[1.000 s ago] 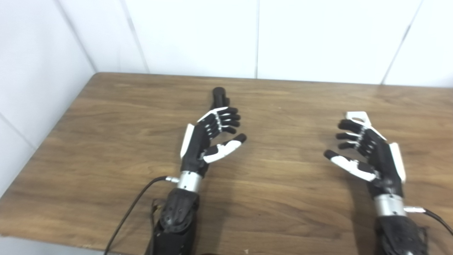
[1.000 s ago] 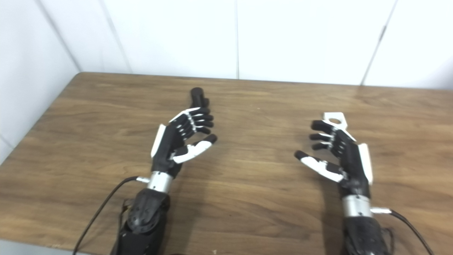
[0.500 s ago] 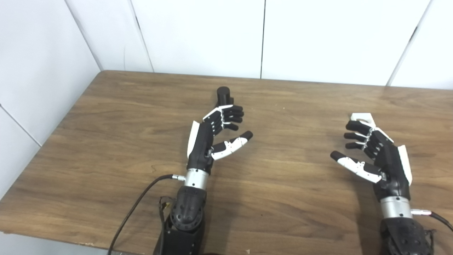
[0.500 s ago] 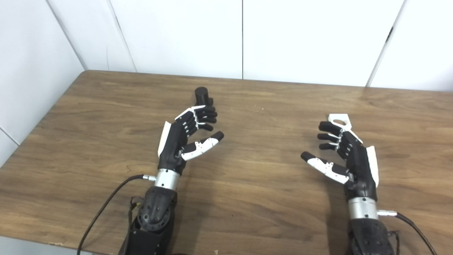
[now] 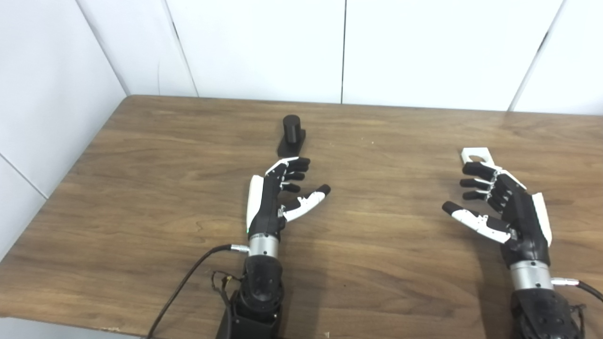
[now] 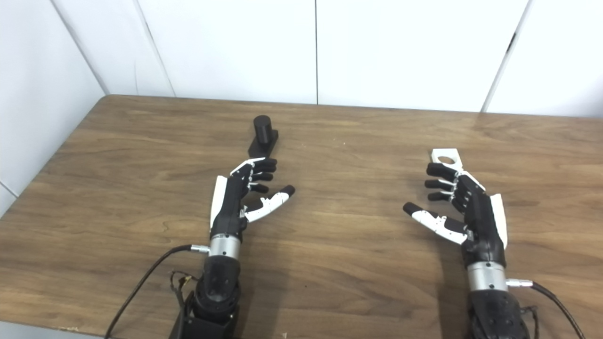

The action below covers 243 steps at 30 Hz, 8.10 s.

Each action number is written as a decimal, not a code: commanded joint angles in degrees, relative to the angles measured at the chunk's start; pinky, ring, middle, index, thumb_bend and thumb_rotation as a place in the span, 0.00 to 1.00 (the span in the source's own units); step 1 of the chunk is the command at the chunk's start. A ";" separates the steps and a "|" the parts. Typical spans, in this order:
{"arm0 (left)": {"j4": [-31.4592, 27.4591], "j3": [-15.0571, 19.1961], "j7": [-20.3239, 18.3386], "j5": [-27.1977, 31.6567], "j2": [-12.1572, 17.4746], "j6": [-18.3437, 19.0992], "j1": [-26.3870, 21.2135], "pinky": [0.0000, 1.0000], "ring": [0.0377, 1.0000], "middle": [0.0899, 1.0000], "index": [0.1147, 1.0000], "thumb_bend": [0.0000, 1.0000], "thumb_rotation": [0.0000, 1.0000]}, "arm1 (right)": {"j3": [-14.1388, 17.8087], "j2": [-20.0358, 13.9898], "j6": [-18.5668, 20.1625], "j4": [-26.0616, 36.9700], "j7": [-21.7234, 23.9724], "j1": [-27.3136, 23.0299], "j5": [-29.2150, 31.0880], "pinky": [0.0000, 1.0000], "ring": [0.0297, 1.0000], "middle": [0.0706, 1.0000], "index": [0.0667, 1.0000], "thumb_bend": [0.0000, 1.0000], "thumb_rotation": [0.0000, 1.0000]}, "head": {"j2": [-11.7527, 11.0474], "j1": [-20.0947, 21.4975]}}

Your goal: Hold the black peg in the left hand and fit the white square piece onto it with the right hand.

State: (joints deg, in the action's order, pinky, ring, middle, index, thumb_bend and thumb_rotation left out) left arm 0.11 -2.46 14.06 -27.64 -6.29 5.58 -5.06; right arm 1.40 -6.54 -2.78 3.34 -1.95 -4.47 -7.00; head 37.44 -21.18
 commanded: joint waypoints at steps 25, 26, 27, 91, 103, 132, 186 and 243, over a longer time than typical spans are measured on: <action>6.34 -3.94 12.60 -18.72 6.02 10.66 -10.70 0.63 0.82 0.84 0.63 0.75 0.32 | 0.07 -0.06 -2.19 1.07 -0.22 -1.43 -0.12 0.56 0.66 0.70 0.67 0.64 0.00 | -0.63 1.11; 6.57 -4.04 12.64 -18.78 6.17 10.88 -11.02 0.63 0.82 0.85 0.63 0.76 0.32 | -0.01 -0.09 -2.27 0.99 -0.32 -1.45 -0.41 0.55 0.66 0.70 0.67 0.64 0.00 | -0.63 1.11; 6.79 -4.15 12.67 -18.90 6.33 11.16 -11.32 0.64 0.82 0.85 0.63 0.76 0.33 | -0.06 -0.06 -2.29 0.97 -0.39 -1.47 -0.56 0.55 0.65 0.70 0.67 0.64 0.00 | -0.65 1.25; 35.80 -10.57 13.87 -15.98 13.01 19.31 -28.70 0.82 0.93 0.93 0.59 0.81 0.47 | -0.54 1.27 -6.45 -1.26 -1.68 -0.86 -0.03 0.48 0.59 0.67 0.64 0.63 0.00 | -1.14 4.46; 33.76 -11.53 11.14 -14.81 14.77 19.40 -27.92 0.86 0.84 0.81 0.45 0.72 0.31 | -0.27 1.38 -5.78 0.48 -1.73 0.58 -0.29 0.48 0.60 0.65 0.64 0.60 0.00 | -0.57 4.33; 24.36 -12.79 -3.07 -6.97 18.66 12.45 -23.73 0.87 0.86 0.82 0.42 0.52 0.08 | -0.27 1.02 -4.98 0.85 -1.69 0.43 -1.56 0.51 0.60 0.66 0.63 0.55 0.15 | 0.25 4.83; 13.47 -23.47 -32.06 1.64 27.64 -15.04 -19.41 1.00 1.00 0.90 0.43 0.51 0.09 | -0.23 0.89 -4.58 1.64 -1.79 -0.17 -2.23 0.51 0.61 0.67 0.64 0.56 0.21 | 1.81 12.30; 10.31 -22.26 -33.45 4.20 32.02 -19.73 -11.96 0.96 0.96 0.88 0.42 0.52 0.08 | -13.12 -27.02 10.48 -10.20 16.05 -32.65 -38.97 0.92 0.98 0.94 0.77 0.79 0.33 | -4.21 42.59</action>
State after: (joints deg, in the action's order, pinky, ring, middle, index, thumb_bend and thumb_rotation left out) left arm 9.73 -23.55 -16.32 -20.40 23.14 -15.02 -19.06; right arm -11.54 -31.52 6.71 -7.22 12.32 -32.71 -45.00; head 33.13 21.36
